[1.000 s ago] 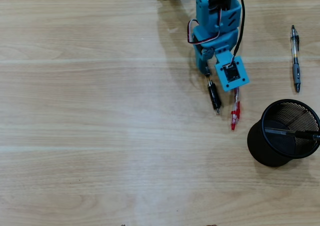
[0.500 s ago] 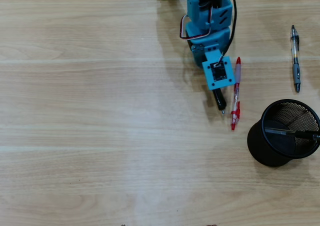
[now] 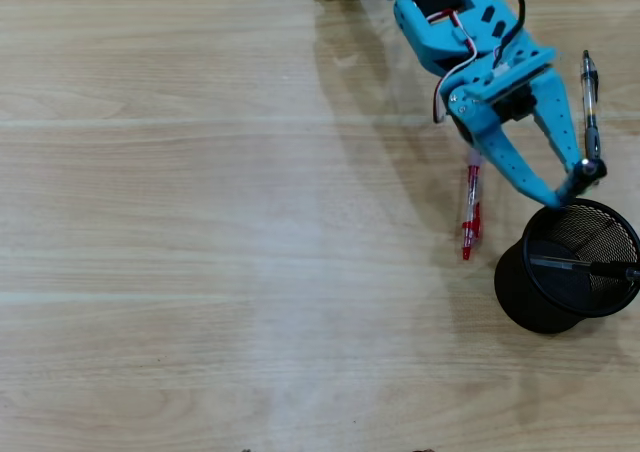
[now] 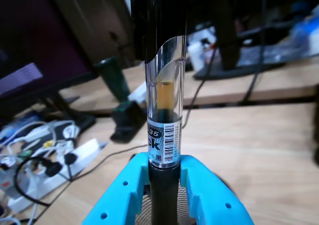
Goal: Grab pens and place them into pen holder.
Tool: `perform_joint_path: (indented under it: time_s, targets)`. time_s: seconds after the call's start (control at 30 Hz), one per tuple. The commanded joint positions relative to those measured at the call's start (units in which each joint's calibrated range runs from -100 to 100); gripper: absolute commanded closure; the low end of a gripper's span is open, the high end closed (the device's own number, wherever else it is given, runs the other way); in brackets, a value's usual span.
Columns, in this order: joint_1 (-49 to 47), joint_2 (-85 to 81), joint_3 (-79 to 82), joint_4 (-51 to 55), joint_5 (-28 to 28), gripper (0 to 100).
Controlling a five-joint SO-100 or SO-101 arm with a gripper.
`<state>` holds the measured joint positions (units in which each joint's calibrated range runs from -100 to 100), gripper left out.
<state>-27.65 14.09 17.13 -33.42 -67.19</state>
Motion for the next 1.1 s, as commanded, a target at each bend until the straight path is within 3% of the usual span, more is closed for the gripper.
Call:
perform_joint_path:
  time_s: [0.0,0.17,0.27,0.37,0.53,0.7,0.77,0.83,0.87,0.93,1.0,1.07]
  targets:
    - [-2.27,5.52,-7.49,-3.84,-1.13,98]
    - [-4.29,9.66,-8.94,-3.84,-0.77,98]
    - [-4.37,10.25,-8.76,-4.27,0.17,92]
    - [-4.53,10.17,-8.76,-4.35,4.09,85]
    - [-4.13,9.41,-8.76,-4.44,7.54,84]
    - [-3.48,2.98,-7.04,-0.92,17.63,85]
    - [-3.48,-2.85,-3.96,9.31,21.08,85]
    - [-3.24,-9.36,-2.69,26.76,24.06,85]
    - [-2.27,-14.94,-4.5,48.76,26.99,85]
    - [-0.25,-18.57,-8.3,71.88,28.71,84]
    - [2.25,-18.83,-11.38,92.08,26.52,84]
    - [3.54,-18.15,-12.29,104.11,19.25,85]
